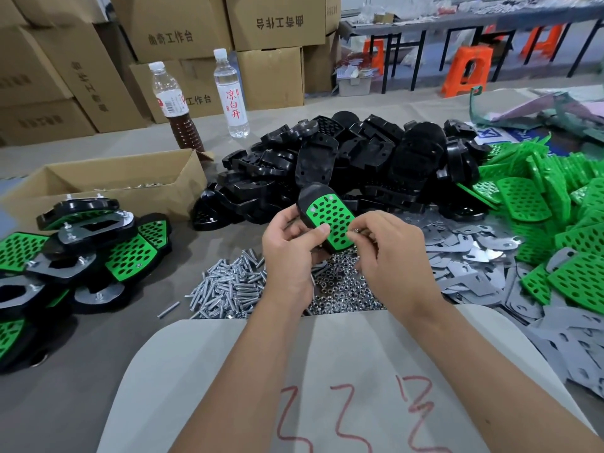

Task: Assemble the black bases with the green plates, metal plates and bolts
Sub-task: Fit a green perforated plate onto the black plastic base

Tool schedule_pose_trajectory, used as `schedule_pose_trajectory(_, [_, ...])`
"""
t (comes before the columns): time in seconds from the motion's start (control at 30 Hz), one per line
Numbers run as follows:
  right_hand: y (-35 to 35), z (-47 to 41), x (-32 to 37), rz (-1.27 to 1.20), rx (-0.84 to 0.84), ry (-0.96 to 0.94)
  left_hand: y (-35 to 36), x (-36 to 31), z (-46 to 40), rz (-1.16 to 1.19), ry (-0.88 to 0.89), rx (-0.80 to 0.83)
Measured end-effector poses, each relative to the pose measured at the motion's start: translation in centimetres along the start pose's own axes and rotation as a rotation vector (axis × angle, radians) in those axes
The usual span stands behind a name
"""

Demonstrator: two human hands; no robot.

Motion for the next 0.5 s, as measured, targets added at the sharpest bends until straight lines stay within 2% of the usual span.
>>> schedule_pose_trajectory(0.17, [0.43, 0.28, -0.62, -0.052, 0.004, 0.054, 0.03, 0.11, -0.01, -0.008, -0.010, -0.005])
schedule_pose_trajectory(0.33, [0.34, 0.37, -0.67, -0.128, 0.026, -0.006, 0.06, -0.07, 0.20, 0.007, -0.033, -0.005])
schedule_pose_trajectory(0.5, [0.19, 0.52, -0.75, -0.087, -0.026, 0.038, 0.22, -0.34, 0.51, -0.011, -0.030, 0.000])
Point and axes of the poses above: each hand's wrist, its own z-axis away from the middle knuckle, its own y-axis out of the palm, x = y × z, the point moved 6 cm from there along -z, towards the middle knuckle, and after that the axes turned 13 degrees about z, right-handed, at the moved point
